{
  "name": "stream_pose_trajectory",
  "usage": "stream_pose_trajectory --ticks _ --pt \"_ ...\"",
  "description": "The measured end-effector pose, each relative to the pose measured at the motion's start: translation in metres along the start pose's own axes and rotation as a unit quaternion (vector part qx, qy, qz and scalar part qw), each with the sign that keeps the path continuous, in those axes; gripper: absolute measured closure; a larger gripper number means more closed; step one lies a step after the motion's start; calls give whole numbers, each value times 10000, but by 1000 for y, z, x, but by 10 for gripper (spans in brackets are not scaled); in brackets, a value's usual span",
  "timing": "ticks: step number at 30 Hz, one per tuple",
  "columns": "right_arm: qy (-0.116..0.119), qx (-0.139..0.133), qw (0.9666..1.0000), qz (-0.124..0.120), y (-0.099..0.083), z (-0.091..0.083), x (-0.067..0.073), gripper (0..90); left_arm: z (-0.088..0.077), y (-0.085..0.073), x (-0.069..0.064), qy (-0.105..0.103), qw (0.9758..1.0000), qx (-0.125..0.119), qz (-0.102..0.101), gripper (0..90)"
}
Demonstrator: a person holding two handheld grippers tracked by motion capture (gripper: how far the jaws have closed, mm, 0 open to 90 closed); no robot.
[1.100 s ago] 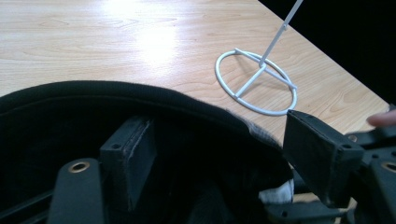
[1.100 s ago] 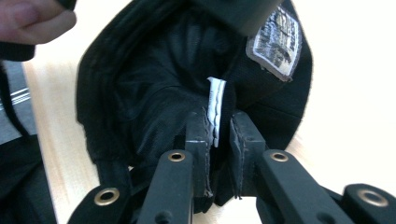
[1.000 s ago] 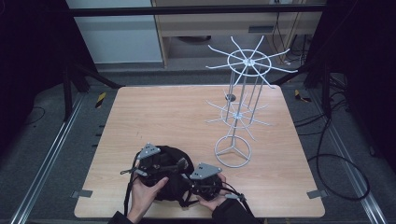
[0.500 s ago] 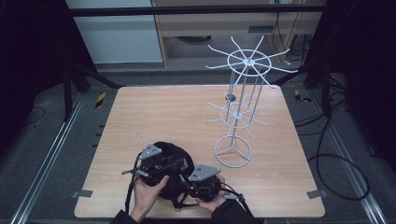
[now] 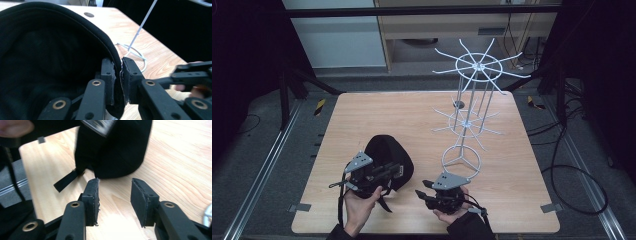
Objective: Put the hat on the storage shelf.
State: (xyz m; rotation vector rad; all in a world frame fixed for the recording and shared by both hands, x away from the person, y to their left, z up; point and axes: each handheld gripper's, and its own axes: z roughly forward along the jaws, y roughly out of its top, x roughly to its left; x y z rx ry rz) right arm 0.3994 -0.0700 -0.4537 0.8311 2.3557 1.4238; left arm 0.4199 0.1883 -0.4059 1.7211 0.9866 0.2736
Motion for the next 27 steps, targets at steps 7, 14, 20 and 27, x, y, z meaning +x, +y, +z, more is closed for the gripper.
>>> stream_pose_trajectory --ticks 7,14,20,27 --pt "-351 -159 9992 81 0 10 -8 483 -7 5 -11 -380 9991 -138 145 806" --pt "-410 -348 9984 197 2 19 -17 574 -8 6 -19 -610 9976 -138 292 806" --pt "-125 -270 9993 204 4 17 -15 851 -9 5 -23 -441 9972 -159 575 798" --pt "-551 -336 9976 -252 17 6 -4 855 -20 3 -16 78 9964 -306 792 735"
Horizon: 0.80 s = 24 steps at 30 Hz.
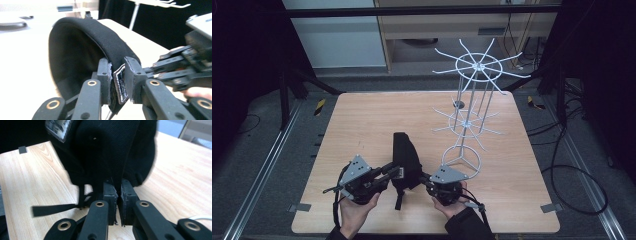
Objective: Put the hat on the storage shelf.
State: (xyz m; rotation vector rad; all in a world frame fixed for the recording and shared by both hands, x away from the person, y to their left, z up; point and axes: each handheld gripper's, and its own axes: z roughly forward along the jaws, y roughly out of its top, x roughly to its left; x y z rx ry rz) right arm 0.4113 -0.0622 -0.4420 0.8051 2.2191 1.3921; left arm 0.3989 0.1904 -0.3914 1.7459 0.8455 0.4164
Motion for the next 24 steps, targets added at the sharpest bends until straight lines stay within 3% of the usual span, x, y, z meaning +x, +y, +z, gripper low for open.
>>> stream_pose_trajectory --ticks 9,14,21,23,24 --pt "-27 192 9994 -287 16 6 10 854 -9 -18 21 464 9986 248 -69 669" --pt "14 345 9985 -421 30 20 22 846 -17 -26 31 915 9952 347 29 622" --pt "14 438 9977 -508 38 33 31 839 -26 -34 42 1132 9926 438 -5 516" --pt "81 474 9973 -554 42 40 36 836 -32 -40 48 1287 9904 495 -74 499" --pt "81 474 9973 -554 42 40 36 836 -32 -40 48 1287 9904 495 -74 497"
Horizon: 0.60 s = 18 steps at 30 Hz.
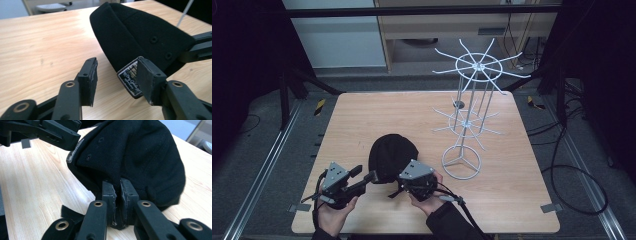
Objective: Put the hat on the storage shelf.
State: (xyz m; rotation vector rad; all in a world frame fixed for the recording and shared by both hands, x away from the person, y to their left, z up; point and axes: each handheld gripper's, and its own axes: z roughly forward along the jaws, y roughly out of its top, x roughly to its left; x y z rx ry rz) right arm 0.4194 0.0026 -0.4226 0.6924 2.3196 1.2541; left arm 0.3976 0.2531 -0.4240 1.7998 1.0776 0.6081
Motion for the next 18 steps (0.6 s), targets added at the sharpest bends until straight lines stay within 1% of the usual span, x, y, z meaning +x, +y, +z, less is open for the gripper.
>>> stream_pose_trajectory --ticks 1,2,3,4,5,6,7,8,9,10,12,13,14,16,17,18 --pt "16 20 10000 -58 2 5 4 830 -1 -2 3 56 10000 18 -35 495" --pt "31 20 10000 -77 3 8 7 827 -4 -4 10 187 9997 24 -123 491" --pt "55 13 10000 -82 4 10 8 823 -5 -6 15 255 9995 29 -209 486" --pt "55 13 10000 -82 4 10 8 823 -5 -6 15 255 9995 29 -209 482" --pt "79 17 9999 -89 5 14 11 819 -7 -7 18 319 9991 32 -266 482" --pt "109 45 9999 -123 6 22 16 808 -8 -9 25 433 9985 36 -326 478" --pt "115 62 9998 -139 6 25 18 803 -8 -9 25 433 9985 36 -326 478" --pt "147 83 9997 -154 6 29 20 796 -9 -11 30 524 9979 62 -382 479" --pt "147 83 9997 -154 6 29 20 796 -9 -11 30 524 9979 62 -382 480" --pt "184 127 9996 -178 6 36 24 773 -8 -12 35 564 9974 93 -434 480" --pt "228 137 9994 -219 5 41 27 732 -7 -13 37 593 9971 122 -458 479" --pt "246 165 9993 -239 5 42 29 715 -7 -13 37 593 9971 122 -458 479" --pt "238 170 9993 -253 4 41 31 675 -7 -13 39 620 9969 113 -475 479" --pt "268 141 9992 -268 4 39 32 667 -8 -13 39 628 9968 105 -476 474" --pt "362 26 9992 -173 4 31 30 618 -8 -12 40 619 9968 81 -507 470" --pt "377 -40 9992 -115 4 25 28 595 -8 -12 41 617 9968 81 -506 467"
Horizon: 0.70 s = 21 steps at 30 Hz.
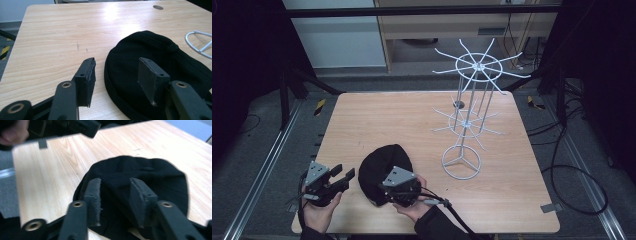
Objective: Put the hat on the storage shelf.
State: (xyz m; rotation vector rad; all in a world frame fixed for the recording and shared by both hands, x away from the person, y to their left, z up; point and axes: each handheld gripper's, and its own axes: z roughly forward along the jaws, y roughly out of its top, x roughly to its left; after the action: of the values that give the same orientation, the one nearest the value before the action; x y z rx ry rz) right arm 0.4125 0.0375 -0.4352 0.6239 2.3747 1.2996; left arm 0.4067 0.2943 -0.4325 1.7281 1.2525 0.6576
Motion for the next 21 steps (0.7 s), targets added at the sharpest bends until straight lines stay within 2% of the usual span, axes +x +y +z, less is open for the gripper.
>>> stream_pose_trajectory --ticks 2,4,5,6,7,9,11,13,14,16,21 --pt "6 -123 9998 155 -1 -13 -6 569 0 1 -1 -29 10000 -15 -17 460" --pt "-100 -170 9993 314 -5 -26 -15 562 1 3 -2 -71 10000 -24 0 454" --pt "-100 -170 9993 314 -5 -26 -15 562 1 3 -2 -71 10000 -24 0 452" --pt "-280 -172 9982 494 -13 -36 -26 550 2 7 -5 -137 9999 -41 22 449" --pt "-280 -172 9982 494 -13 -36 -26 550 2 7 -5 -137 9999 -41 22 448" --pt "-490 -169 9963 691 -26 -46 -38 530 3 10 -8 -183 9998 -46 76 446" --pt "-535 -173 9955 759 -31 -49 -43 521 5 13 -12 -237 9997 -40 84 441" --pt "-664 -189 9939 860 -41 -57 -50 494 6 16 -15 -288 9995 14 126 442" --pt "-821 -210 9921 928 -52 -65 -56 469 7 17 -17 -314 9994 41 148 443" --pt "-884 -204 9911 970 -57 -71 -59 469 8 20 -21 -374 9990 130 192 443" --pt "-1175 -181 9855 1212 -85 -97 -76 441 15 27 -30 -524 9979 312 228 439"
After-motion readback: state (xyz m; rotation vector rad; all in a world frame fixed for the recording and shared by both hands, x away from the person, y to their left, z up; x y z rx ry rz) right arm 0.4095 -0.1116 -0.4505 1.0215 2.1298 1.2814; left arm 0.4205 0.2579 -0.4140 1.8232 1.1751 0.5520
